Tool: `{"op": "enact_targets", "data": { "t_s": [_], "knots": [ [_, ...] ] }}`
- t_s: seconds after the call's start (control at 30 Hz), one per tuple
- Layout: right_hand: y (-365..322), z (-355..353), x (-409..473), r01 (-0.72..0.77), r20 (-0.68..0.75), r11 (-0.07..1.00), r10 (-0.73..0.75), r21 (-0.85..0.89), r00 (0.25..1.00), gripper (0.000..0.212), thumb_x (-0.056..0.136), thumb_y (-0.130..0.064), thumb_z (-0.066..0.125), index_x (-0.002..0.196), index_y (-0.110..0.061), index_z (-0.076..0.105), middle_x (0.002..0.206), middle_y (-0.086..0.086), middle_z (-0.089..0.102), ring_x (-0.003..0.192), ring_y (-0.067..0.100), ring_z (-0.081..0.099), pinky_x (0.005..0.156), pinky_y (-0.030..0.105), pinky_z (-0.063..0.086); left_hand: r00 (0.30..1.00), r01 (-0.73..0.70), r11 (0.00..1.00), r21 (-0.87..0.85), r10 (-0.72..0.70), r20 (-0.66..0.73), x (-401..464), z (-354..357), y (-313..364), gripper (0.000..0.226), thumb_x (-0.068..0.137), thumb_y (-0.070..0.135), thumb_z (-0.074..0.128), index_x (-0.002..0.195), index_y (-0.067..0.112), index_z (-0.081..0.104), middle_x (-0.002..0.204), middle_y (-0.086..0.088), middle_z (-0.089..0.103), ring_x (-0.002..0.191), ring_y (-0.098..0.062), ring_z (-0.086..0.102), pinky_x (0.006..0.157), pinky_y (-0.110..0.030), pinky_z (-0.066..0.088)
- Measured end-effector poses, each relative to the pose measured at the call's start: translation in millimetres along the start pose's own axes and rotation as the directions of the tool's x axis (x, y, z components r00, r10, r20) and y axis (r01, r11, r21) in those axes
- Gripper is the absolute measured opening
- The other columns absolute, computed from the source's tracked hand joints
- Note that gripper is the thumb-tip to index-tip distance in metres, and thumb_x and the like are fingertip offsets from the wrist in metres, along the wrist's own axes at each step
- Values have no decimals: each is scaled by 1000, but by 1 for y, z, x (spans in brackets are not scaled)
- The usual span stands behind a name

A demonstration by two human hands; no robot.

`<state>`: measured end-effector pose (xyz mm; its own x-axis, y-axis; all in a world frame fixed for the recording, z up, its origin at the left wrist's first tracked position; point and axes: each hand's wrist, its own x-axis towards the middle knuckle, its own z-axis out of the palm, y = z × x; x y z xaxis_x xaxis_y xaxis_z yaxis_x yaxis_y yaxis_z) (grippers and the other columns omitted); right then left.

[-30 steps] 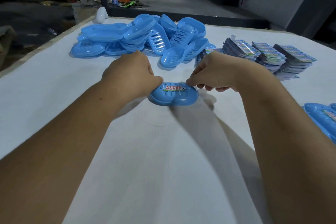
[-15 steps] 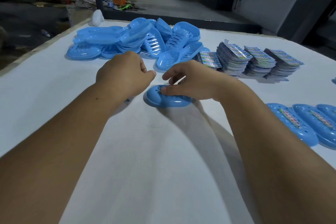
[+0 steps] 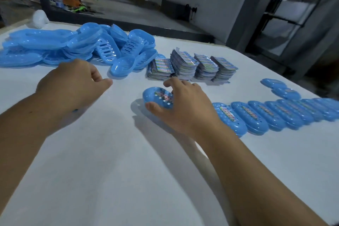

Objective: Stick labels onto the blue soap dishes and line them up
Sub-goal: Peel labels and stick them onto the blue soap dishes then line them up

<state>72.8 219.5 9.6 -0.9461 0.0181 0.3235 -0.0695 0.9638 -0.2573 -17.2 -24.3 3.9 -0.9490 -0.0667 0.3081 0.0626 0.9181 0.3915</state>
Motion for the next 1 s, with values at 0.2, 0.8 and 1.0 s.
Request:
{"op": "enact_targets", "data": {
  "t_s": [0.2, 0.8, 1.0],
  "knots": [
    [37, -14, -49, -217, -61, 974, 213, -68, 975, 59, 82, -70, 56, 124, -28, 55, 113, -1, 57, 108, 27, 49, 91, 38, 36, 999, -33, 998, -55, 32, -17, -5, 2, 0, 54, 54, 85, 46, 73, 38, 65, 68, 5, 63, 62, -23, 61, 69, -45, 58],
    [78, -29, -57, -348, -135, 936, 337, -61, 932, 66, 83, -63, 67, 139, -32, 50, 133, 0, 49, 120, 29, 43, 97, 39, 35, 994, -48, 995, -82, 39, -100, -7, 22, -6, 35, 58, 87, 50, 85, 65, 56, 61, 9, 61, 57, -20, 61, 63, -46, 59],
    [69, -30, -42, -292, -76, 955, 287, -58, 955, 64, 82, -63, 68, 136, -33, 52, 130, 1, 51, 117, 30, 44, 95, 38, 35, 998, -52, 996, -72, 49, -46, -14, 6, 5, 37, 61, 82, 51, 80, 52, 63, 67, 11, 61, 62, -17, 59, 63, -40, 56]
  ]
}}
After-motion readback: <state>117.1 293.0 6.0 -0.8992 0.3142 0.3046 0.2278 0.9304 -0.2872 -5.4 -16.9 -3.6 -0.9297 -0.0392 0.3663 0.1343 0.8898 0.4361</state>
